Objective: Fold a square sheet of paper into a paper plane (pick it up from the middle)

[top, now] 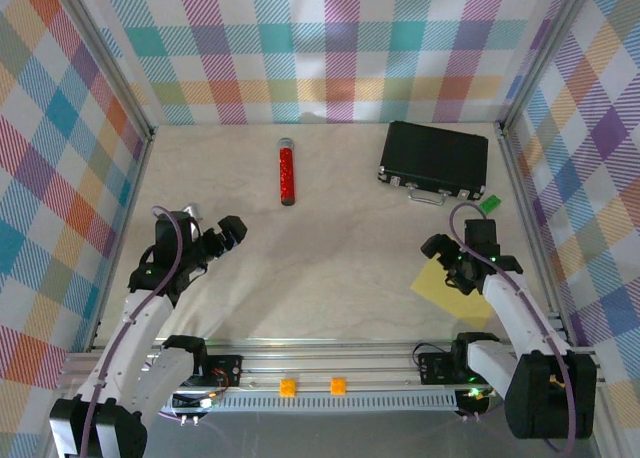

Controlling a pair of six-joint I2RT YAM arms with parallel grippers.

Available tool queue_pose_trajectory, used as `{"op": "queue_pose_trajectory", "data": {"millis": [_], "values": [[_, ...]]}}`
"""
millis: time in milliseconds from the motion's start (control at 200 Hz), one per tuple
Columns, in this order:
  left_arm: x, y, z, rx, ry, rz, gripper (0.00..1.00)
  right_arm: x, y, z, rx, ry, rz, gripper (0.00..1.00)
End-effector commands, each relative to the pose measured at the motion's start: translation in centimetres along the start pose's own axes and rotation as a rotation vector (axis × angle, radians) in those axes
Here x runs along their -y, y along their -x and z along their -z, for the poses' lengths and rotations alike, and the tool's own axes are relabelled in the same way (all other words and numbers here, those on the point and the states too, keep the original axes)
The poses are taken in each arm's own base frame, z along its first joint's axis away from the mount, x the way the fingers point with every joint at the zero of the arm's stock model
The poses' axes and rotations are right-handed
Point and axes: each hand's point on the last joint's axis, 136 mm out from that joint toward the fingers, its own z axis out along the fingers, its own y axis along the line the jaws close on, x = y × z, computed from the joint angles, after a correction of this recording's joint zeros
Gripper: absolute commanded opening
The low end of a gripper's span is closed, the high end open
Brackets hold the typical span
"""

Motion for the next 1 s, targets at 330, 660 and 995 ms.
{"op": "queue_pose_trajectory", "data": {"millis": [330, 660, 995], "values": [[1.2, -0.9, 0.2, -0.088, -0.047, -0.023, 1.00, 0.4, -3.5, -3.0, -0.213, -0.028, 0.078, 0.99], [1.1, -1.4, -0.3, -0.130, -0.043, -0.016, 1.00, -3.3, -9.1, -4.4, -0.427, 0.003, 0.303, 0.99], [0.5, -1.6, 0.3, -0.124, -0.009, 0.014, 1.00, -8.7, -16.1, -5.3, -0.539, 0.127, 0.476, 0.99]]}}
